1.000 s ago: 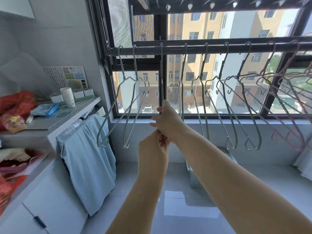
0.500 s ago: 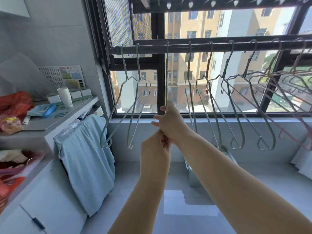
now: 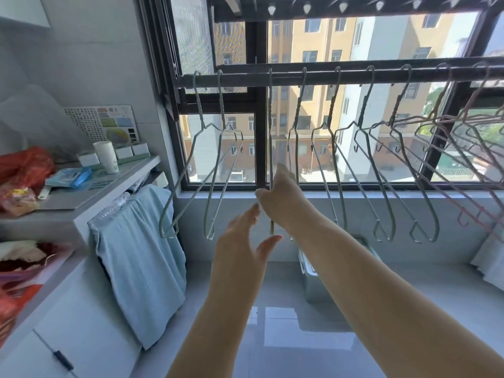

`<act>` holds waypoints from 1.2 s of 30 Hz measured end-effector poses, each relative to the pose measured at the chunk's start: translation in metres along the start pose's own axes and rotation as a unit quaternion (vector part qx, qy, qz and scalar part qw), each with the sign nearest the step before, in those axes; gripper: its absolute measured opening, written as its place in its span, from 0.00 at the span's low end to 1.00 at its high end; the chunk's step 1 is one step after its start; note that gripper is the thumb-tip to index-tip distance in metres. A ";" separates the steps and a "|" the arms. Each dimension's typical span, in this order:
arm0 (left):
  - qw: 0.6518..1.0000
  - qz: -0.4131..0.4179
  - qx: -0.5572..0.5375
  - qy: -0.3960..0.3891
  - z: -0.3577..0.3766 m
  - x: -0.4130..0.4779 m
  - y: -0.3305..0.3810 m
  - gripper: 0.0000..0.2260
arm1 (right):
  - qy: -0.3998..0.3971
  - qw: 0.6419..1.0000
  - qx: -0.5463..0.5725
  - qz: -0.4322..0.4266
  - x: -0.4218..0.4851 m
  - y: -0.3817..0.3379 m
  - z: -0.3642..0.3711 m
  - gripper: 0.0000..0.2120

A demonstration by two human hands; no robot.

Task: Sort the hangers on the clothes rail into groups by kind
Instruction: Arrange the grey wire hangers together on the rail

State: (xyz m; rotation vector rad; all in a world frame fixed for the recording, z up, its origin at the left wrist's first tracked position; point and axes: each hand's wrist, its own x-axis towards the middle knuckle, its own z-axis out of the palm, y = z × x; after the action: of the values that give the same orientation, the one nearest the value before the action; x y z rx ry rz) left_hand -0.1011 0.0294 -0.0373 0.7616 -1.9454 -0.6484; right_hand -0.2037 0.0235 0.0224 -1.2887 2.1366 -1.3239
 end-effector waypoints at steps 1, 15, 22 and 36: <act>0.999 0.007 0.004 0.033 -0.010 0.000 -0.001 0.24 | -0.001 1.000 -0.015 -0.022 -0.005 -0.007 -0.002 0.28; 0.979 -0.096 0.116 0.136 -0.057 0.010 -0.051 0.11 | -0.158 0.980 0.121 0.012 0.006 -0.049 0.072 0.17; 0.979 -0.046 0.140 0.144 -0.050 0.012 -0.047 0.13 | -0.135 0.941 0.309 0.037 0.009 -0.047 0.072 0.22; 0.984 0.004 0.132 0.123 -0.033 0.012 -0.031 0.14 | -0.095 0.918 0.381 0.048 0.009 -0.034 0.053 0.30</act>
State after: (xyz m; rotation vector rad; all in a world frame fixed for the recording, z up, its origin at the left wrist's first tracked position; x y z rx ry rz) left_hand -0.0683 -0.0043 -0.0381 0.9503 -1.8213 -0.2768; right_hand -0.1557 -0.0183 0.0247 -0.9100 1.2999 -1.6595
